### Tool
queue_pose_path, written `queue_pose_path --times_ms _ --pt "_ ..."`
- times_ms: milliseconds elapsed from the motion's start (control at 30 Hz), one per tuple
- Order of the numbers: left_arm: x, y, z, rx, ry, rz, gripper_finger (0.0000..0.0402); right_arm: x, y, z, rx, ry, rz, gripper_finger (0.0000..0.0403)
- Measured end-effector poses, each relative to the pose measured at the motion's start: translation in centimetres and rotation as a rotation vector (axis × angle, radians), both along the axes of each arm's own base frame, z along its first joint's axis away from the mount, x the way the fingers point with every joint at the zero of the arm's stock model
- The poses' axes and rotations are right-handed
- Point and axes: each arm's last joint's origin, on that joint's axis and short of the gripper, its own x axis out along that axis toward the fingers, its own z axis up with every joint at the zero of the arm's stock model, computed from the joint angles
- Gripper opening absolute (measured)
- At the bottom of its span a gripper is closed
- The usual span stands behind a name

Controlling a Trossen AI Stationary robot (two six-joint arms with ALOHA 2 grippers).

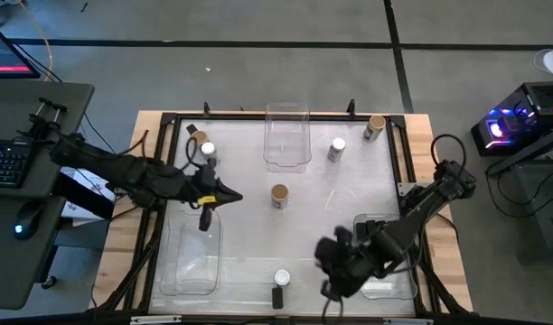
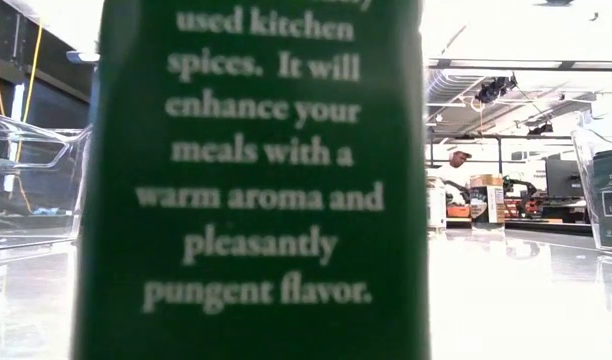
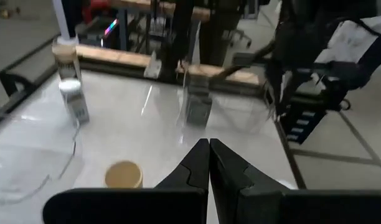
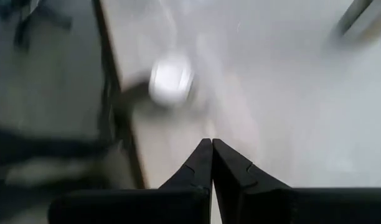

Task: Sort spices by type
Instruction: Put the black spice can into the right transparent bin

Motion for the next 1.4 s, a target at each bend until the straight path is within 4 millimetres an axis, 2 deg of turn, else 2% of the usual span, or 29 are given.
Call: queue_pose_path --times_ms 167,300,467,567,667,800,900,1100,1200,1400 --pt "-0.4 -0.3 0.3 -0.007 -0.015 -0.022 0.0 2.4 -2.3 1.0 -0.044 -0.107 -0.036 0.0" --pt "1.4 -2.9 -1.1 0.011 0.023 -0.19 0.0 3.3 -3.5 1.0 -0.033 -0.094 -0.028 0.0" --pt "4.2 -6.9 -5.5 0.135 0.177 -0.353 0.0 3.4 -2.6 1.4 0.081 -0.104 0.086 0.0" --pt "4.7 -7.9 -6.6 0.13 0.238 -0.358 0.0 3.8 -1.1 1.7 0.221 -0.189 0.191 0.0" --pt "4.7 -8.1 -5.7 0.076 0.211 -0.339 0.0 4.4 0.4 0.3 0.268 -0.248 0.304 0.0" --pt "3.8 -7.8 -4.4 0.064 0.166 -0.282 0.0 6.3 2.4 -3.2 0.313 -0.212 0.406 0.0" --pt "3.0 -7.4 -3.6 0.078 0.132 -0.225 0.0 7.7 3.5 -5.1 0.315 -0.18 0.453 0.0" --pt "2.2 -6.7 -2.7 0.084 0.107 -0.181 0.0 9.9 4.9 -6.7 0.126 -0.166 0.523 0.0" --pt "2.2 -6.7 -2.7 0.081 0.106 -0.178 0.0 10.3 5.0 -7.7 0.014 -0.102 0.557 0.0" --pt "2.2 -6.7 -2.7 0.039 0.115 -0.154 0.0 10.8 5.9 -9.7 -0.097 -0.058 0.648 0.0"
